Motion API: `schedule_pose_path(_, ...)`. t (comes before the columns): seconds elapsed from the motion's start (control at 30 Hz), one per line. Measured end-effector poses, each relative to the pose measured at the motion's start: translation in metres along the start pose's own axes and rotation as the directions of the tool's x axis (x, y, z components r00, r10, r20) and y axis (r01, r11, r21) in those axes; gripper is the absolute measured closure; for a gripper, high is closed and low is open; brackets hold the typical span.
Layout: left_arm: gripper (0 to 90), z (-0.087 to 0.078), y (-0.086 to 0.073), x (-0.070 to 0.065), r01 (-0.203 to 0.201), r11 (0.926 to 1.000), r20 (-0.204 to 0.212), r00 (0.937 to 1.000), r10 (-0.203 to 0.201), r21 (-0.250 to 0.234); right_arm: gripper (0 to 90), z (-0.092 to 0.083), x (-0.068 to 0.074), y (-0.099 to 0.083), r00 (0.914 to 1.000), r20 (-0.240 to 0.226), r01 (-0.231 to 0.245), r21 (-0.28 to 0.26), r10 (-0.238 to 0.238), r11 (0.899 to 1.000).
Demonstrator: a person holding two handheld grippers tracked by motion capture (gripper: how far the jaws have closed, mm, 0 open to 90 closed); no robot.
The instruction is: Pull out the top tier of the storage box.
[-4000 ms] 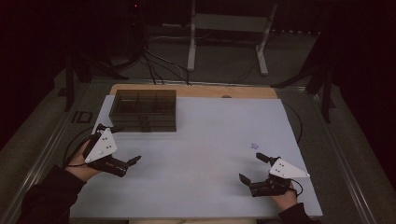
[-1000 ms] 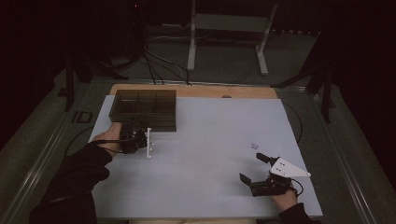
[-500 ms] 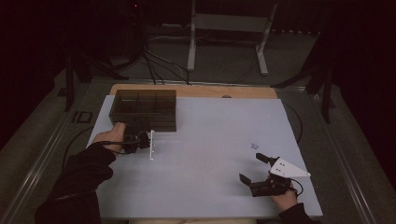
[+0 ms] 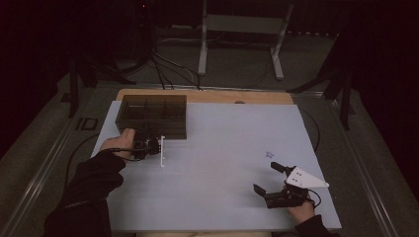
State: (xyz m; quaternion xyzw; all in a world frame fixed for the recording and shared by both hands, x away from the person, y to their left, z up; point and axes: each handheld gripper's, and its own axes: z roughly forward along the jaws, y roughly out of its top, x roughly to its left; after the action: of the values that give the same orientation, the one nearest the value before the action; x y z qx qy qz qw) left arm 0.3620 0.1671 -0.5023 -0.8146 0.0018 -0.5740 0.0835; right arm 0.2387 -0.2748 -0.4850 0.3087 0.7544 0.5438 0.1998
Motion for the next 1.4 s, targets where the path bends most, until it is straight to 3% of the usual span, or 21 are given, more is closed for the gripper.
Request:
schedule_pose_path(0.17,67.0,0.001,0.002,-0.003,-0.027,0.9996,-0.016,0.9995,0.027,-0.001,1.0,0.000,0.000,0.000,1.0000,0.001,-0.001,0.000,0.001,1.000)
schedule_pose_path(0.33,71.5,0.001,0.003,-0.002,-0.015,0.9999,-0.018,0.9997,0.015,0.004,1.0,0.000,0.000,0.000,1.0000,0.001,0.002,0.002,-0.002,1.000)
schedule_pose_path(0.43,79.0,0.001,0.003,0.001,0.001,1.0000,-0.028,0.9996,-0.001,0.001,0.9,0.000,0.000,0.000,1.0000,0.002,-0.001,0.001,0.001,1.000)
schedule_pose_path(0.6,79.8,0.001,0.005,0.002,-0.013,0.9998,-0.020,0.9997,0.014,0.015,0.9,0.000,0.000,0.000,1.0000,0.001,-0.001,0.002,0.001,1.000)
schedule_pose_path(0.93,81.0,-0.003,0.004,0.004,-0.004,0.9999,-0.006,1.0000,0.004,0.015,1.0,-0.001,0.000,0.000,1.0000,0.003,-0.002,0.001,0.002,1.000)
schedule_pose_path(1.2,81.1,-0.012,0.002,0.001,0.008,0.9999,-0.006,0.9999,-0.008,0.007,1.0,-0.001,0.000,0.000,1.0000,0.006,0.003,0.000,-0.003,1.000)
schedule_pose_path(1.4,81.2,-0.020,0.003,0.000,-0.009,0.9999,-0.016,0.9998,0.010,0.008,1.0,-0.001,0.000,0.000,1.0000,0.006,0.001,0.001,-0.001,1.000)
